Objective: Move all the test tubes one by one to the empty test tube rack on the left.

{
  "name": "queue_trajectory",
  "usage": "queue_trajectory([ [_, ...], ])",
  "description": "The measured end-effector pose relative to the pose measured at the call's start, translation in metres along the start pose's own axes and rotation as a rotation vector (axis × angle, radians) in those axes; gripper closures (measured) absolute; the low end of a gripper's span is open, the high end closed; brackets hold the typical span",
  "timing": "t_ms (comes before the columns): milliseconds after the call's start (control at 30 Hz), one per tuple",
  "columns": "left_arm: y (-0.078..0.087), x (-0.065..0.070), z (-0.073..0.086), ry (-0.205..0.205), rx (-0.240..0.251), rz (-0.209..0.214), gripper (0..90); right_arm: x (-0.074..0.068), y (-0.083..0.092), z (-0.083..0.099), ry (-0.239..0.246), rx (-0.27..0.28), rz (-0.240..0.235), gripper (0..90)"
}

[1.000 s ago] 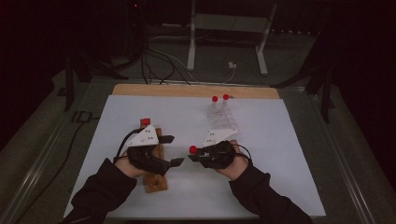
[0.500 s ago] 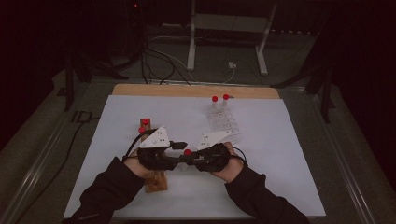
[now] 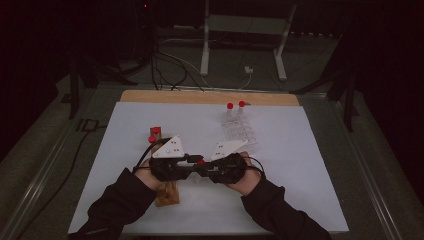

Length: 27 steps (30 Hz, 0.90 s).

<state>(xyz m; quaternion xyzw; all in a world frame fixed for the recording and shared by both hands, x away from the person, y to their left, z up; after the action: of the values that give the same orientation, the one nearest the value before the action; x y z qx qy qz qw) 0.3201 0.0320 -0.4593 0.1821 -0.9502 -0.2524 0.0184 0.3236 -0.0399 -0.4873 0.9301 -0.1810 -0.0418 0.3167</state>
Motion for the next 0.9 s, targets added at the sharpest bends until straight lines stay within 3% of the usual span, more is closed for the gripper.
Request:
queue_trajectory([
  [133,0.005,-0.004,-0.004,0.006,0.021,-0.019,72.1,0.001,0.003,-0.001,-0.004,0.011,-0.006,68.3],
  [333,0.020,-0.015,-0.009,0.012,0.042,-0.065,72.1,0.008,0.010,0.004,-0.013,0.029,0.029,53.4],
  [600,0.045,-0.031,-0.011,0.033,0.068,-0.129,72.1,0.021,0.023,0.010,-0.076,0.070,0.080,27.8],
  [767,0.061,-0.042,-0.011,0.050,0.079,-0.173,72.1,0.028,0.029,0.016,-0.111,0.069,0.111,13.9],
  [900,0.072,-0.049,-0.010,0.064,0.094,-0.213,72.1,0.031,0.035,0.017,-0.141,0.089,0.117,2.9],
])
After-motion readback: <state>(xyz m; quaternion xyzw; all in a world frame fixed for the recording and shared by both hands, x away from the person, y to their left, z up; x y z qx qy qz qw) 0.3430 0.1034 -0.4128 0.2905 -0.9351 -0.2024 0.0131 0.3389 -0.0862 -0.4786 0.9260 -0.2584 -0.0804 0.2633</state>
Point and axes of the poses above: each handheld gripper's, and its own axes: y roughly backward along the jaws, z roughly out of its underside, x roughly to its right, the point moved 9 cm from there along -y, roughly forward along the jaws
